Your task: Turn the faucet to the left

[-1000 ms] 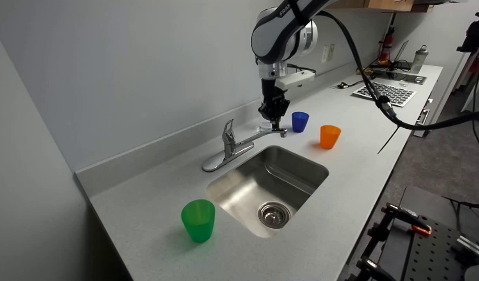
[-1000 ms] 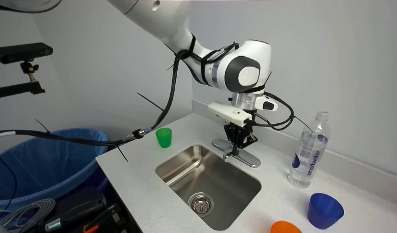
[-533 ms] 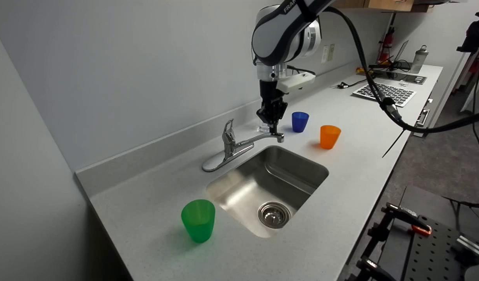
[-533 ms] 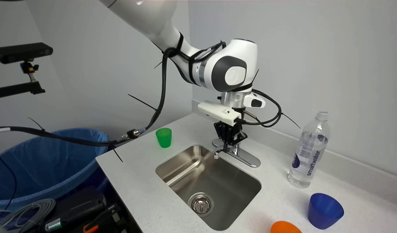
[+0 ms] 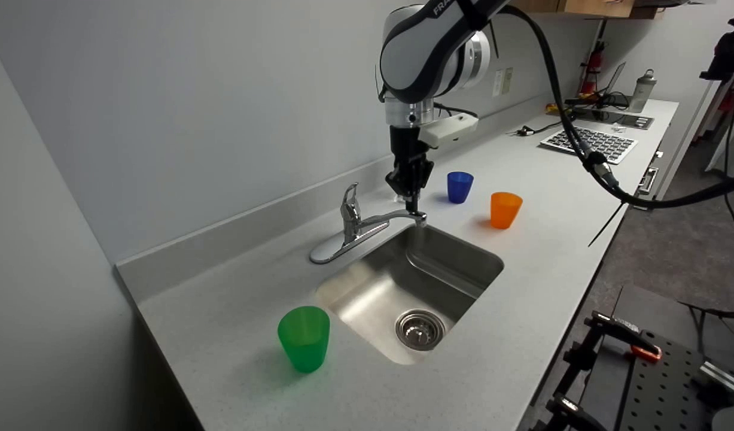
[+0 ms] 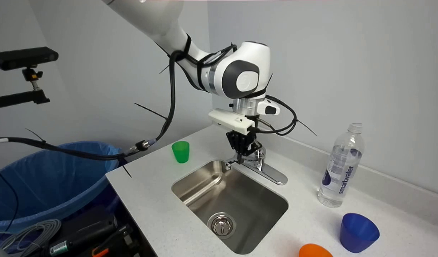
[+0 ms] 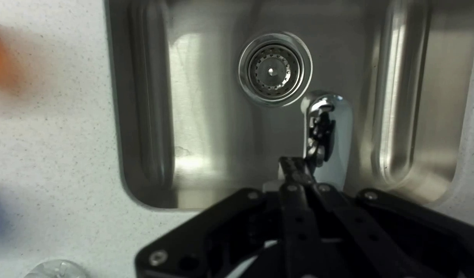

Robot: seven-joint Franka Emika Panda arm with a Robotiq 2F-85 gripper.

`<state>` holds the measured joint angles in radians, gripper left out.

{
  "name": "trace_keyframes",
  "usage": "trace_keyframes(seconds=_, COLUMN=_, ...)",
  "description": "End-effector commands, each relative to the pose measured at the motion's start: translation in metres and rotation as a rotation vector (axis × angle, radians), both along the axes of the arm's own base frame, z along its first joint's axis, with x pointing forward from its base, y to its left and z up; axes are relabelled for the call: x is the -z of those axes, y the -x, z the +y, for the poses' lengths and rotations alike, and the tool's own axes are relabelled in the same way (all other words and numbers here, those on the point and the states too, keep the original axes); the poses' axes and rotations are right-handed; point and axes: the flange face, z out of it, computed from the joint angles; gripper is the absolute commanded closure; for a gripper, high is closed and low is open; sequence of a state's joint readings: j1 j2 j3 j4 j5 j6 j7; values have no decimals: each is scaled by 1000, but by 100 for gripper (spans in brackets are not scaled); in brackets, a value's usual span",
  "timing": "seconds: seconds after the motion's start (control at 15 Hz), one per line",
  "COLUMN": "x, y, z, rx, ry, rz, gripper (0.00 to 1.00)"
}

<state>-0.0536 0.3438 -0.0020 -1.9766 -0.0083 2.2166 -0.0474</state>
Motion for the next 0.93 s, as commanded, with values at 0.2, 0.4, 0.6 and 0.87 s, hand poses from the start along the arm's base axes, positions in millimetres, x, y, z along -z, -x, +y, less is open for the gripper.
trace_keyframes(seconds=0.2, x=-5, y=1, z=36, rx=-31, ry=-12, rz=-34, gripper=100)
trace_keyframes(seconds=0.4, x=-5, y=-2, z=51, rx=-58, ry=-11, rz=-43, gripper=100)
trace_keyframes(seconds=0.6, x=-4, y=-5, z=67, rx=-83, ry=-6, rz=-53, gripper=100)
trace_keyframes(seconds=0.87, x=-6, y=-9, z=80, rx=-102, ry=-2, rz=-68, gripper=100)
